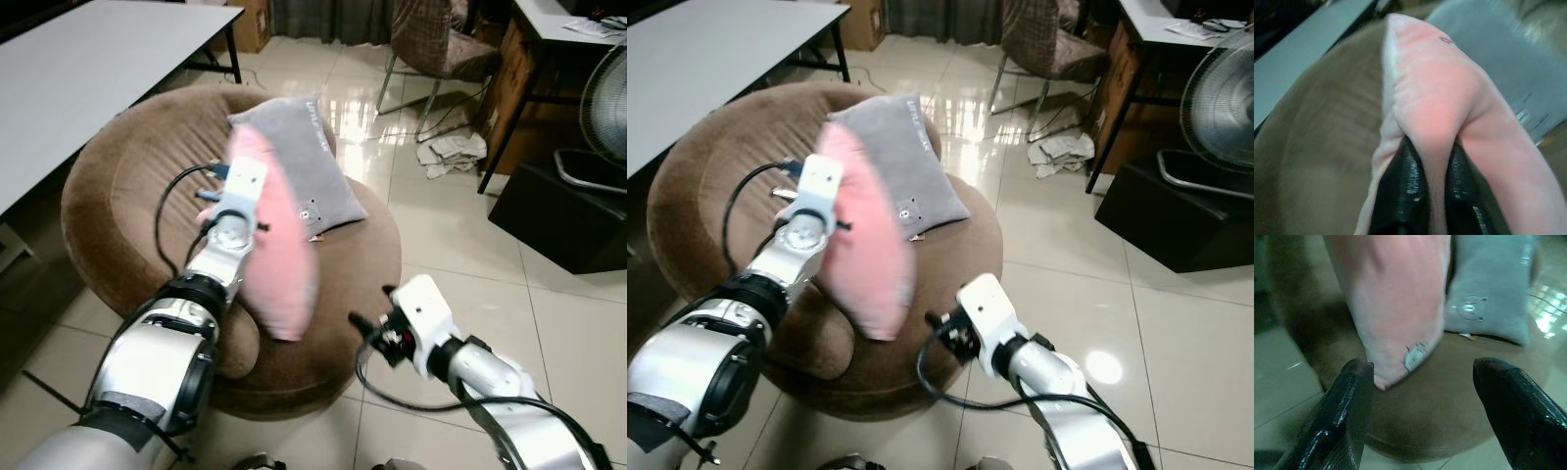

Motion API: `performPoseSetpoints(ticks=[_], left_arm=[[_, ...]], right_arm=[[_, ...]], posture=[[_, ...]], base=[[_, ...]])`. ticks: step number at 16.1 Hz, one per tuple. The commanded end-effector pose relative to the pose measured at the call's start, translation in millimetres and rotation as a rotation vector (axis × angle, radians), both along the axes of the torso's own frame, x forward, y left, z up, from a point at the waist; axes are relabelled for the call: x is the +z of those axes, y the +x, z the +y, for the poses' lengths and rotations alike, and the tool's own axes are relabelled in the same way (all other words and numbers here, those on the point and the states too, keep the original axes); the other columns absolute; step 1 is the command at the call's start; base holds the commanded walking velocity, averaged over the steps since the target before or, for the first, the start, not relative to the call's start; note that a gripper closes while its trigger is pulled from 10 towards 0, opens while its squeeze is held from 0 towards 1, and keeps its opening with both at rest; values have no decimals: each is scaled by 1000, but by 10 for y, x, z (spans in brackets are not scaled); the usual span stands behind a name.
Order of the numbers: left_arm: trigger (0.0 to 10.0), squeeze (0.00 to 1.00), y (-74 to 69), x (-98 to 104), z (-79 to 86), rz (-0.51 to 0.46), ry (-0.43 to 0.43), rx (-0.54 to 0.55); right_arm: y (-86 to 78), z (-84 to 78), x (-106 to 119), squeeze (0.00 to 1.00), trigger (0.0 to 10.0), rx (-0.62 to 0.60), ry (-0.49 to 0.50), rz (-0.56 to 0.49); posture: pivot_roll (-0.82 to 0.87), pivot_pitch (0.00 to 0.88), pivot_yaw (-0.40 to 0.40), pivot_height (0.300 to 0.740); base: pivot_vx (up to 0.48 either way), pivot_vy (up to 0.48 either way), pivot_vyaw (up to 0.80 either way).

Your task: Move the pillow to the sofa from floor

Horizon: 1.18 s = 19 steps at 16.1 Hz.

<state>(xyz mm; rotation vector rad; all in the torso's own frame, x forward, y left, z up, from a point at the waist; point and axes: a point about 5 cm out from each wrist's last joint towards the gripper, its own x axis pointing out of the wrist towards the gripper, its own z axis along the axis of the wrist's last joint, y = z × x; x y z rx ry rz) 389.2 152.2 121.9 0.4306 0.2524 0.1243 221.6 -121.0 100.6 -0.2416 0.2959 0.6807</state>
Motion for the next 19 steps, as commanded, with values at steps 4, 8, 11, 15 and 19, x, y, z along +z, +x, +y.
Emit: performPoseSetpoints(ticks=[4, 8, 11, 15, 19], left_arm=[[10000, 1000, -42, -58, 299, 48, 74, 104], [10000, 1000, 9, 103, 429, -33, 34, 147], [10000, 1000, 92, 411, 514, -192, 0, 204], [10000, 1000, 143, 763, 686, -345, -28, 216], [10000, 0, 67, 732, 657, -401, -246, -34]], right_arm=[[66, -110, 19, 0, 10000, 71, -51, -1], [153, -33, 111, 0, 10000, 98, -15, -36], [193, 0, 138, 0, 10000, 105, -1, -52], [258, 24, 206, 0, 10000, 95, 0, -113], [337, 44, 304, 0, 10000, -124, 64, -236]], posture=[[-146, 103, 51, 740], [-144, 86, 36, 740], [-135, 72, 35, 740], [-117, 51, 40, 740], [-85, 22, 43, 740]], base=[[0, 0, 0], [0, 0, 0], [0, 0, 0], [0, 0, 0], [0, 0, 200]])
